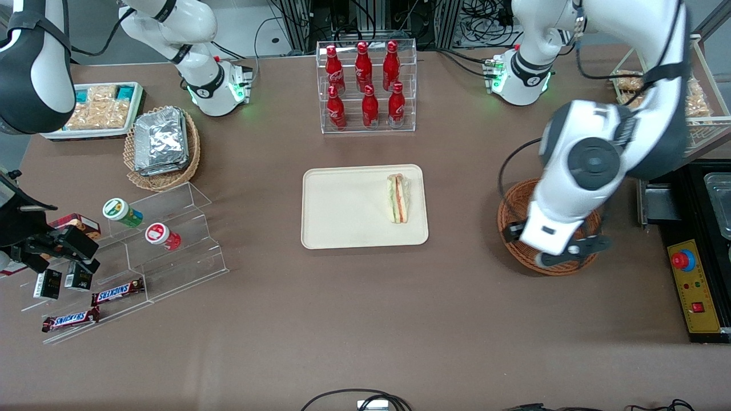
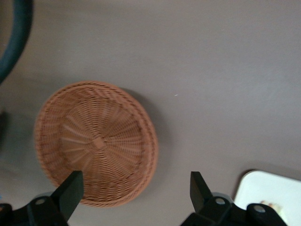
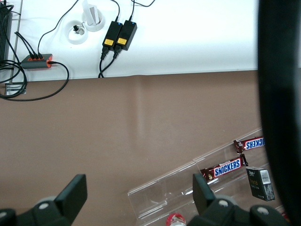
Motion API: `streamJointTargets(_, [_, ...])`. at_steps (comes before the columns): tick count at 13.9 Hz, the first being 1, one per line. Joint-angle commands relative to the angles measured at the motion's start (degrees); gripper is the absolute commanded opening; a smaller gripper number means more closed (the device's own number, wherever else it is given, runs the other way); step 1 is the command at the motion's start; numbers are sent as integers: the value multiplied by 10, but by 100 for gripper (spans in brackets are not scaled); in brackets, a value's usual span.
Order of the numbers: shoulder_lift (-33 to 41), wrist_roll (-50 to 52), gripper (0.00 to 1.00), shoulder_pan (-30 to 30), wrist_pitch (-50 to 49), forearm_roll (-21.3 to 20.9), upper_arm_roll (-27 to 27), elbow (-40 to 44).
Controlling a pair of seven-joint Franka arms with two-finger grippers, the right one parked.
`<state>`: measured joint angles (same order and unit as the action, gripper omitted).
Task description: Place sandwich from basket to tray
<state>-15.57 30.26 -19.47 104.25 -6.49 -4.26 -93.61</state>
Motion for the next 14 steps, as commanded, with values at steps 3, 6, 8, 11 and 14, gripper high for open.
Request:
streamJointTargets(3, [30,-73,100,62,-31,21,20,-6])
streamJointTargets(6, [53,-120,100,125,-47,21,65,-9])
streamJointTargets(8, [73,-163,100,158,-55,26,79,-10])
streamJointTargets(11, [112,-252,100,230,-68,53,122,-6])
streamJointTargets(14, [136,-286,100,232,-107,58,122,7])
